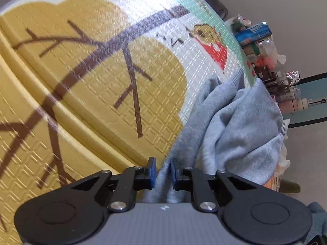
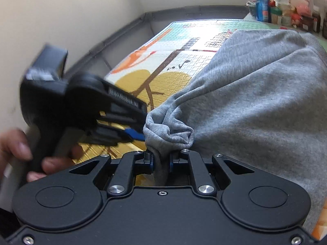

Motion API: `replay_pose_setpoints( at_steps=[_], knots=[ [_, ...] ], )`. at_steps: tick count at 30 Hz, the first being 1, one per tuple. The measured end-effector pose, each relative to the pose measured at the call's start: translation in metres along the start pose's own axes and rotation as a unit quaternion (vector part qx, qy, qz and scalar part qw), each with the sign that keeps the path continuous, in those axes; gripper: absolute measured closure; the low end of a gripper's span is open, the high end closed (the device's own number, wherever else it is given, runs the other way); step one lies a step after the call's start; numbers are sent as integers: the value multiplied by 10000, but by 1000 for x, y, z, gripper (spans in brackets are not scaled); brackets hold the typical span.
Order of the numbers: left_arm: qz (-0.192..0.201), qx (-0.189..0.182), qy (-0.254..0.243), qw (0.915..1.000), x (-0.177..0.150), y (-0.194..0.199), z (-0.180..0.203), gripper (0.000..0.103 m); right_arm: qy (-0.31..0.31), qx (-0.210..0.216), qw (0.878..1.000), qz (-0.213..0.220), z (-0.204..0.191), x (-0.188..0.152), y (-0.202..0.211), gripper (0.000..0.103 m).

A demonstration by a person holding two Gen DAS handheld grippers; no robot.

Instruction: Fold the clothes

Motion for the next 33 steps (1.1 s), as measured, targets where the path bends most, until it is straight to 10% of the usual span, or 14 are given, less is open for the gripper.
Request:
replay_pose_setpoints(
  at_steps=[7,11,21,27,33],
  knots=[
    [259,-237,-434,9984,17,27,30,80,584,-313,9977,-145,-20,0,-9,84],
    [-73,-608,-860,9944,24,19,59,72,993,-121,9947,-222,-37,-2,-14,42],
    [-688,-774,-1451,9840,16,-6,87,62,492,-42,9988,1,-31,-3,1,41],
    [-543,-1625,-1823,9682,8,33,120,50,270,245,9993,-53,-24,-2,13,37],
    [-1161,-965,-1910,9699,-11,-3,111,52,6,300,9995,81,-20,-10,45,25]
  ],
)
Point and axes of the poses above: each gripper's, at about its wrist camera, not at the fingertips, and y roughly against the way its jaws point, z to its right, x to its top, the point moved 4 cm from there along -y, roughly the way its jaws point, and after that the axes turned 2 degrees about -x, right-handed, at the moved point
